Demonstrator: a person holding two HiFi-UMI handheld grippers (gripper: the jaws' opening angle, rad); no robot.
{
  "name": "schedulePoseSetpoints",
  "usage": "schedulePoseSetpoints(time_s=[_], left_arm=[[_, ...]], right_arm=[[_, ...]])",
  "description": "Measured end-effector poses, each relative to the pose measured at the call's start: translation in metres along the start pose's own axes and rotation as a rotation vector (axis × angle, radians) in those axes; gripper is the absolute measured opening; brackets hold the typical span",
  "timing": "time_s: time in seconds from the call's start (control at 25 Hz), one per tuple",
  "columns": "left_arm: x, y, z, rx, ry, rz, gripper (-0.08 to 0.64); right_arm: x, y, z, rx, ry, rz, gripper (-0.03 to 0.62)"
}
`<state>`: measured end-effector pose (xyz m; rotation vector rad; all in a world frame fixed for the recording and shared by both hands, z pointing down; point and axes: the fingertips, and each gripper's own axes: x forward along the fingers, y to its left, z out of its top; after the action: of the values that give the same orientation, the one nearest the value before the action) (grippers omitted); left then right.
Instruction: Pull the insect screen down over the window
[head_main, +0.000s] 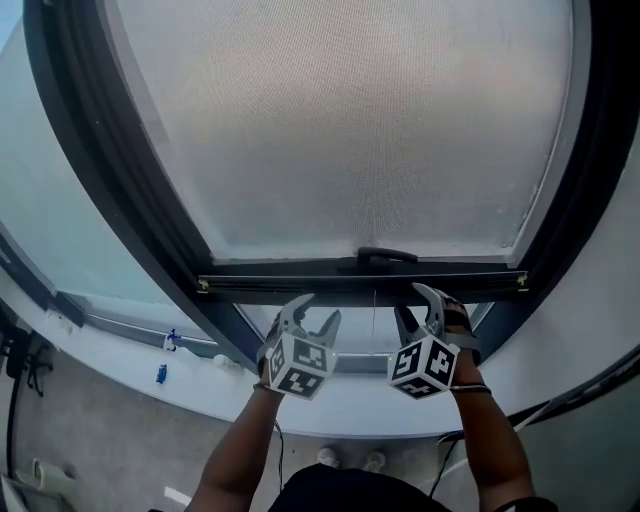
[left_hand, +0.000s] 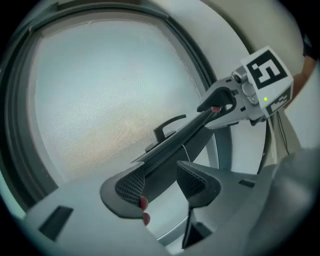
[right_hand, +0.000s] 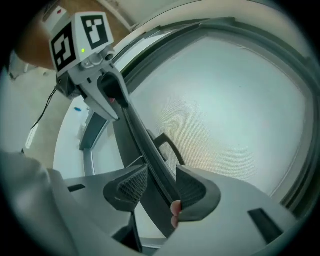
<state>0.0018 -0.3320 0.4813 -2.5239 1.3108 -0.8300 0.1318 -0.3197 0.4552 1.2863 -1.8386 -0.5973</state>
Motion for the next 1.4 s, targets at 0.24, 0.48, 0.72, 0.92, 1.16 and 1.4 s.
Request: schedulePoseSetpoints(time_s=[0.24, 0.48, 0.72, 0.92, 1.16, 1.4], left_arm=[[-0.022, -0.010, -0.005, -0.093, -0.039, 0.066, 0.134], [-0.052, -0.013, -0.005, -0.270, -0.115, 0.117, 0.016], [-0.077, -0.015, -0.006, -0.311, -0.180, 0.102, 0.003], [-0.103, -0.013, -0.022, -0.330, -0.220, 0.107, 0.003], [-0.129, -0.025, -0.040, -0.373, -0.230, 0.086, 0.003], [-0.157, -0.041, -0.055, -0.406, -0.231, 0.057, 0.002]], right_arm=[[-0.020, -0.004, 0.013, 0.217, -0.136, -0.062, 0.113], [-0.046, 0.005, 0.024, 0.385, -0.175, -0.121, 0.006], [-0.070, 0.027, 0.026, 0.487, -0.185, -0.152, 0.006], [-0.091, 0.047, 0.030, 0.607, -0.196, -0.155, 0.006], [-0.114, 0.076, 0.019, 0.743, -0.144, -0.133, 0.005], [-0.146, 0.102, 0.022, 0.760, -0.131, -0.158, 0.006]])
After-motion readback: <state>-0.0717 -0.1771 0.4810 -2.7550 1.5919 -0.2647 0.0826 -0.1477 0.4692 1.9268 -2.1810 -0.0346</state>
